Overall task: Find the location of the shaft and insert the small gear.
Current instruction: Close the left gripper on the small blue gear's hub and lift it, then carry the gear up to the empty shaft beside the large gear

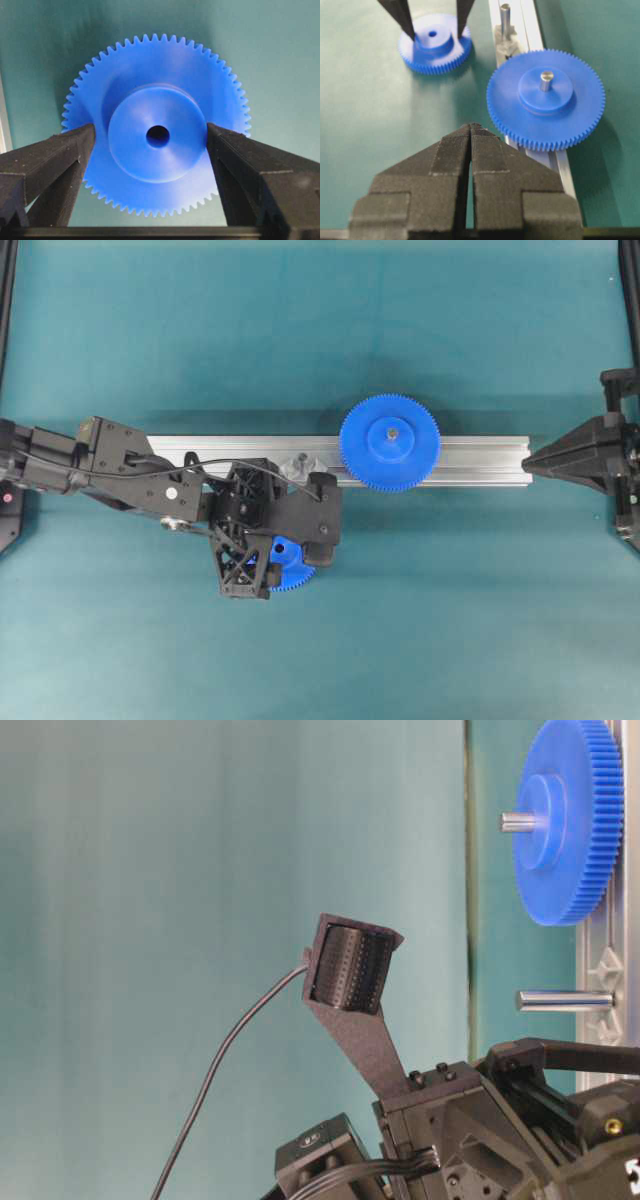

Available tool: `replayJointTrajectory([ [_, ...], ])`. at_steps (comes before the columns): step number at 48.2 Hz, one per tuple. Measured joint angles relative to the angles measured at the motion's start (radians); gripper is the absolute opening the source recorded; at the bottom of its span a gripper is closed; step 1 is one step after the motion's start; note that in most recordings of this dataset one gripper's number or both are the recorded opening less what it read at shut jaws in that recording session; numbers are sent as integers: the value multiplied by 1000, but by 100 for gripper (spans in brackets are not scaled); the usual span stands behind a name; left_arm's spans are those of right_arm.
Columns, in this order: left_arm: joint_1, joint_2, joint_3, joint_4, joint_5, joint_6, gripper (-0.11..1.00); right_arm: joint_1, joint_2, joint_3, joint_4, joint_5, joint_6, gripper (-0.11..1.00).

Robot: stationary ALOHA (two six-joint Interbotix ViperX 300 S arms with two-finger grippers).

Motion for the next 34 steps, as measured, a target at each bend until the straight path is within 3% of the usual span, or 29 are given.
replayJointTrajectory([
  [8, -6, 0, -6, 0, 5, 0, 64, 0, -6, 0, 0, 0, 0, 2],
  [21, -5, -20, -6, 0, 8, 6, 64, 0, -11, 0, 2, 0, -2, 2],
  [34, 28, -169, -25, 0, 8, 18, 64, 0, -12, -2, 2, 0, 0, 2],
])
